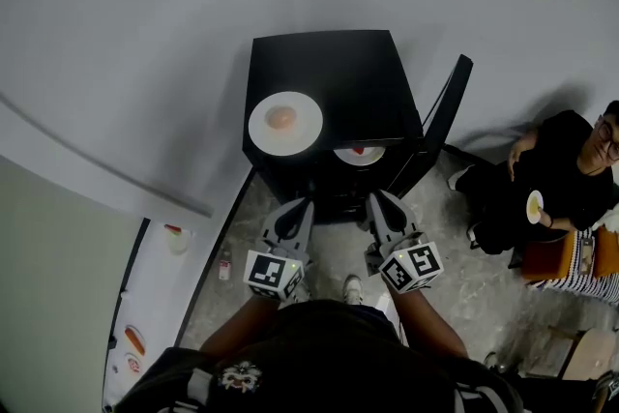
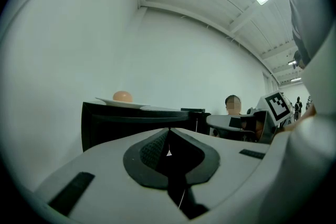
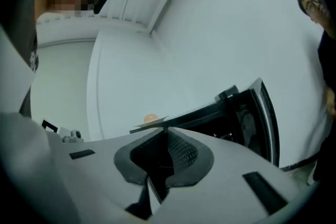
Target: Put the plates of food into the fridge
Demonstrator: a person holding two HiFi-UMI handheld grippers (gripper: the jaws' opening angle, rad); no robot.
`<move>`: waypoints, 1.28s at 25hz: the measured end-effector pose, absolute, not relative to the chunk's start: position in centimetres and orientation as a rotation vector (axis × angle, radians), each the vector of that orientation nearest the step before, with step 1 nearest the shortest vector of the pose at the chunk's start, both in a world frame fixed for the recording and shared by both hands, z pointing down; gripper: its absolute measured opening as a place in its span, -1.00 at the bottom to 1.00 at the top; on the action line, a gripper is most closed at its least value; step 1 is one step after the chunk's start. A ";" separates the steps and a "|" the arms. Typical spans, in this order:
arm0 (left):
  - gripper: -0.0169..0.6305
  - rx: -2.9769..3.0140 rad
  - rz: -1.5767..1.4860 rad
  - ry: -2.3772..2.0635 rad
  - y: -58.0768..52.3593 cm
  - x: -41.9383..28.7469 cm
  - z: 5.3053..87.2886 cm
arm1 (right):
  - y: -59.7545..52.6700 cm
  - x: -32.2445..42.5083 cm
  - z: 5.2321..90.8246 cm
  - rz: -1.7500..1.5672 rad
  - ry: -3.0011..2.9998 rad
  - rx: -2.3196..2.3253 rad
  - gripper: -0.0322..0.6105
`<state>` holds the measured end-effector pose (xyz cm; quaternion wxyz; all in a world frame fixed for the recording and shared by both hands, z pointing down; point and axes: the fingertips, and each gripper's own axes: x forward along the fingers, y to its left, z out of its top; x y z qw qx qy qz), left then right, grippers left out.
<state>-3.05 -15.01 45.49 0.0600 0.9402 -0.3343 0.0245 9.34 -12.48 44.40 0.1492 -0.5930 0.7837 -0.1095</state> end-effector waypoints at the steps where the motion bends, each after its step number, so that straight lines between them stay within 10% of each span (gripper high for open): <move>1: -0.88 2.847 0.062 -1.014 -15.0 -3.1 45.2 | -12.3 9.0 44.0 -0.284 2.269 -1.699 -0.78; 27: -0.87 2.644 -0.294 -1.074 -17.9 -6.1 40.6 | -10.2 5.3 41.2 -0.012 2.393 -1.801 -0.82; 32: -0.58 2.329 -0.512 -0.919 -20.3 -7.1 40.9 | -10.0 4.1 40.8 0.007 2.398 -1.753 -0.82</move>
